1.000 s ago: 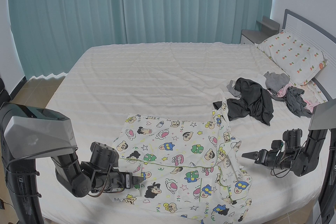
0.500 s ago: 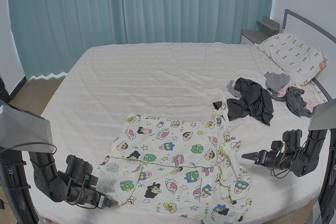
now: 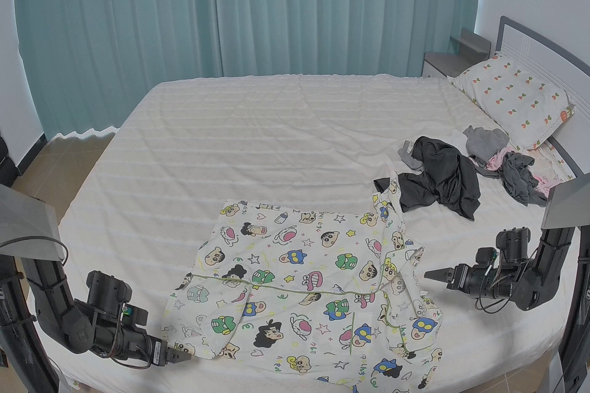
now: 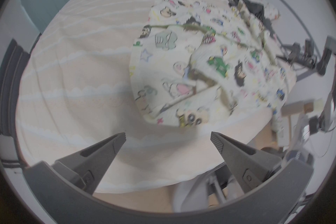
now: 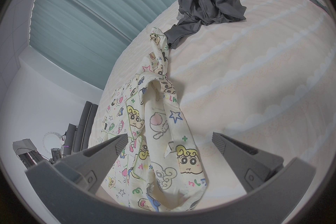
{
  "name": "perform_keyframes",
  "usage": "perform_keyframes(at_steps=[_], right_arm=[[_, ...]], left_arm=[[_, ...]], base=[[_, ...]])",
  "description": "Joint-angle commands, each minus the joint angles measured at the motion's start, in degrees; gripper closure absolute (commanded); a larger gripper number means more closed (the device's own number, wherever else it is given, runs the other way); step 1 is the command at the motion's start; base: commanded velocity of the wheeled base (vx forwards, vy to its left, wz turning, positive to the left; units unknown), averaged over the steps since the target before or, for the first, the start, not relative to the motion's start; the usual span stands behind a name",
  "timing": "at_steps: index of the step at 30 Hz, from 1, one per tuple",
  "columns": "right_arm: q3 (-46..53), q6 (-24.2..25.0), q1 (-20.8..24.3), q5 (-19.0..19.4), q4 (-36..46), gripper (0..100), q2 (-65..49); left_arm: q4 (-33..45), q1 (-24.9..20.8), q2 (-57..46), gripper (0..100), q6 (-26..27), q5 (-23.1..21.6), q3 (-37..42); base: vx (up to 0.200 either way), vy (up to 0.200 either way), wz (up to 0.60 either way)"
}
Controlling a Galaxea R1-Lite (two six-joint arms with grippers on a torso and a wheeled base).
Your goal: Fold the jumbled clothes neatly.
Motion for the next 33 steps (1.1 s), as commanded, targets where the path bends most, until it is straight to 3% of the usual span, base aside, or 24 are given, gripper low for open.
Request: perform_keyframes(at_steps=[1, 5, 8, 17, 33], right_arm=[[-0.10, -0.08, 0.00, 0.01, -0.06, 0, 0.25], [-0.10, -0.08, 0.00, -0.08, -0.06, 0, 0.25], [-0.10, -0.17, 0.00, -0.08, -0.06, 0, 0.25], [-0.18, -0.17, 0.00, 0.01, -0.06, 0, 0.25], [-0.18, -0.17, 0.00, 0.01, -0.06, 0, 0.25]], left_arm=[[-0.01, -1.50, -6.75, 0, -8.12, -3.79, -3.36], [0.17, -8.09, -6.48, 0, -23.15, -3.26, -8.37], [0.26, -12.22, -4.64, 0, -28.95, -1.42, -10.92], [-0.18, -19.08, 4.77, 0, -32.56, 7.63, -14.78], [-0.10, -19.34, 4.59, 0, -33.44, 9.30, -13.38]], base=[[0.000, 0.000, 0.00], [0.000, 0.000, 0.00], [0.000, 0.000, 0.00], [0.000, 0.000, 0.00], [0.000, 0.000, 0.00]])
